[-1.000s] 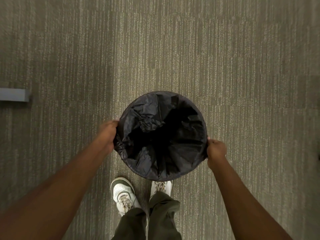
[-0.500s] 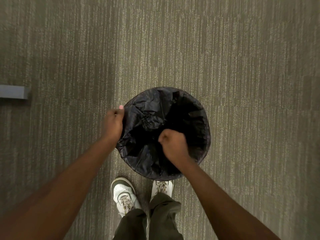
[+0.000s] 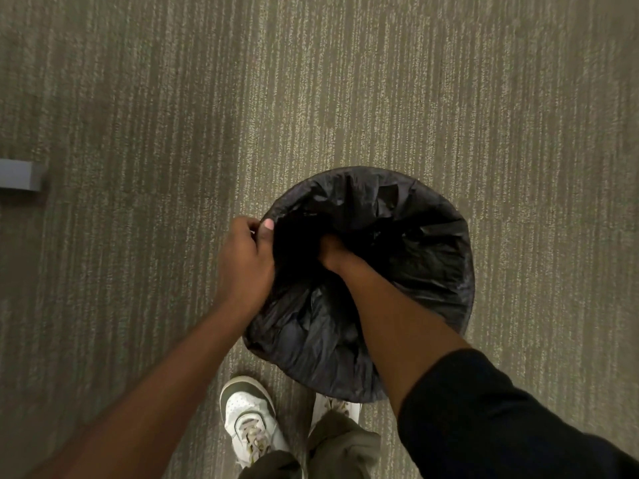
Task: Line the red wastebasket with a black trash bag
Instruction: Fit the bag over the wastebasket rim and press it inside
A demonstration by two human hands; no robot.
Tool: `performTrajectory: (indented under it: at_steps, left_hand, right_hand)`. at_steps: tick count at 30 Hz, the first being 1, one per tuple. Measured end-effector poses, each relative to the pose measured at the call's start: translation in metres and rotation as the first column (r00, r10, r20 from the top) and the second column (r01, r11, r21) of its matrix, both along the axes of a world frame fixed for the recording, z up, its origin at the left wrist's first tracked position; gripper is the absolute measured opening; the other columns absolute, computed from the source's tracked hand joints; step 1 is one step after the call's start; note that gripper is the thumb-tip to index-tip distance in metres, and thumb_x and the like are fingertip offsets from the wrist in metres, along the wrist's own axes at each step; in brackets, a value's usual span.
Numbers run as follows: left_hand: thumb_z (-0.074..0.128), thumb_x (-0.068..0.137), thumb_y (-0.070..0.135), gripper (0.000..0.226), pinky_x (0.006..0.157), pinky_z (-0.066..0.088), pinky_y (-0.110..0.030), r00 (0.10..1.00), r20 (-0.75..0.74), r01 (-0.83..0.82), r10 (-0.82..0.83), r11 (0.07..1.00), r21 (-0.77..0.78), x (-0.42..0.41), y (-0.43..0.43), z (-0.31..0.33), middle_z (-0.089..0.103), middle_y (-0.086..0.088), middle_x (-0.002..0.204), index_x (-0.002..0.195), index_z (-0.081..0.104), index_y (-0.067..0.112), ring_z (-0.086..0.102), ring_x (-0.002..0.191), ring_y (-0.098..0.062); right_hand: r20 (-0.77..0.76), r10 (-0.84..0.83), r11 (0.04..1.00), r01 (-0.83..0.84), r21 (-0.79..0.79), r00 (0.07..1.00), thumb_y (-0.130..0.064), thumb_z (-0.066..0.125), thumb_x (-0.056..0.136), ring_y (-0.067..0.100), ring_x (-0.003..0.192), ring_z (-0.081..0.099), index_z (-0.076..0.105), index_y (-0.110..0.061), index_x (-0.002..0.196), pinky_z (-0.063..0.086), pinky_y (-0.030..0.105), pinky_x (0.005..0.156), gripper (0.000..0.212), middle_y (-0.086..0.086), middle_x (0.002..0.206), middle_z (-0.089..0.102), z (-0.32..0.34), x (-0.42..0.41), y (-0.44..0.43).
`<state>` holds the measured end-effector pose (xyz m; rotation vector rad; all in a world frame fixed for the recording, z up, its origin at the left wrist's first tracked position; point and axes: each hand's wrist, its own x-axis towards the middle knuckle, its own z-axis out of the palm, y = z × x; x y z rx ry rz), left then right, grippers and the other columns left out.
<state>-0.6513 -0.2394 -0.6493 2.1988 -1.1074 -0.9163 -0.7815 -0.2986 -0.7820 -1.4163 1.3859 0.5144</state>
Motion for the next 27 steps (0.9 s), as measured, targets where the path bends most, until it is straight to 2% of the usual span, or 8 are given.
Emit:
performTrajectory:
  at_steps: [5, 8, 11, 14, 16, 22, 25, 27]
  left_hand:
    - [0.045, 0.097, 0.037, 0.021, 0.056, 0.034, -0.015, 1.000, -0.025, -0.015, 0.015, 1.000, -0.013, 0.000, 0.005, 0.005, 0.049, 0.015, 0.077, 0.097, 0.048, 0.016, 0.048, 0.069, 0.000]
    - [0.048, 0.095, 0.040, 0.025, 0.058, 0.035, -0.013, 0.998, -0.060, -0.026, 0.026, 1.000, -0.004, 0.000, 0.005, 0.010, 0.050, 0.016, 0.082, 0.102, 0.049, 0.016, 0.050, 0.073, 0.001]
    - [0.051, 0.093, 0.041, 0.030, 0.064, 0.037, -0.019, 0.997, -0.063, -0.035, 0.034, 0.999, -0.015, 0.000, 0.007, 0.012, 0.052, 0.010, 0.086, 0.105, 0.049, 0.014, 0.051, 0.077, -0.002]
    - [0.051, 0.094, 0.038, 0.026, 0.065, 0.035, -0.030, 1.000, 0.008, -0.005, 0.005, 1.000, -0.008, -0.003, 0.009, 0.011, 0.054, 0.001, 0.089, 0.100, 0.049, 0.013, 0.051, 0.079, -0.015]
    - [0.050, 0.095, 0.036, 0.027, 0.059, 0.031, -0.032, 0.998, 0.062, 0.027, -0.027, 1.000, 0.002, -0.004, 0.010, 0.008, 0.054, -0.003, 0.085, 0.097, 0.050, 0.010, 0.050, 0.075, -0.018]
    - [0.045, 0.097, 0.032, 0.028, 0.052, 0.028, -0.030, 0.995, 0.012, 0.102, -0.103, 0.994, 0.029, -0.009, 0.011, 0.008, 0.040, 0.004, 0.066, 0.085, 0.039, 0.008, 0.038, 0.059, -0.008]
    - [0.048, 0.094, 0.041, 0.032, 0.063, 0.042, -0.039, 0.994, -0.105, 0.033, -0.028, 0.998, 0.046, -0.006, 0.014, 0.002, 0.044, 0.003, 0.070, 0.086, 0.041, 0.011, 0.044, 0.065, -0.014]
    - [0.050, 0.088, 0.053, 0.039, 0.072, 0.047, -0.045, 0.988, -0.148, -0.029, 0.040, 0.997, 0.076, -0.002, 0.016, 0.003, 0.053, 0.000, 0.080, 0.096, 0.048, 0.014, 0.053, 0.077, -0.021]
  right_hand:
    - [0.029, -0.049, 0.999, 0.049, -0.024, 0.998, -0.014, 0.042, 0.097, 0.036, 0.139, 0.033, 0.036, 0.000, 0.141, 0.022, 0.033, 0.113, 0.046, 0.025, 0.150, 0.035, 0.014, -0.003, 0.010]
    - [-0.032, -0.196, 0.944, 0.180, -0.275, 0.980, -0.011, 0.048, 0.090, 0.041, 0.115, 0.057, 0.059, 0.002, 0.118, 0.046, 0.040, 0.095, 0.033, 0.028, 0.123, 0.060, 0.038, -0.005, 0.019]
    - [-0.216, -0.176, 0.885, 0.058, -0.462, 0.961, -0.014, 0.050, 0.086, 0.038, 0.090, 0.068, 0.069, -0.004, 0.090, 0.052, 0.039, 0.077, 0.022, 0.020, 0.094, 0.072, 0.064, -0.017, 0.029]
    - [-0.289, -0.180, 0.939, 0.078, -0.334, 0.940, -0.016, 0.050, 0.089, 0.038, 0.099, 0.065, 0.068, -0.002, 0.099, 0.053, 0.040, 0.080, 0.024, 0.020, 0.104, 0.069, 0.058, -0.042, 0.030]
    - [-0.227, -0.275, 0.947, 0.222, -0.234, 0.934, -0.011, 0.048, 0.090, 0.041, 0.108, 0.061, 0.063, 0.004, 0.109, 0.051, 0.041, 0.087, 0.029, 0.026, 0.115, 0.064, 0.042, -0.058, 0.027]
    - [-0.065, -0.511, 0.857, 0.514, 0.037, 0.857, -0.018, 0.043, 0.094, 0.036, 0.123, 0.050, 0.053, -0.007, 0.128, 0.040, 0.044, 0.106, 0.037, 0.019, 0.136, 0.052, 0.016, -0.085, 0.015]
    - [-0.005, -0.638, 0.769, 0.637, 0.058, 0.770, -0.029, 0.046, 0.091, 0.033, 0.128, 0.047, 0.044, -0.016, 0.138, 0.038, 0.047, 0.109, 0.049, 0.012, 0.145, 0.046, 0.010, -0.085, 0.012]
    - [-0.015, -0.612, 0.791, 0.612, -0.015, 0.791, -0.023, 0.048, 0.089, 0.036, 0.124, 0.051, 0.050, -0.008, 0.132, 0.043, 0.043, 0.105, 0.045, 0.018, 0.138, 0.052, 0.042, -0.074, 0.009]
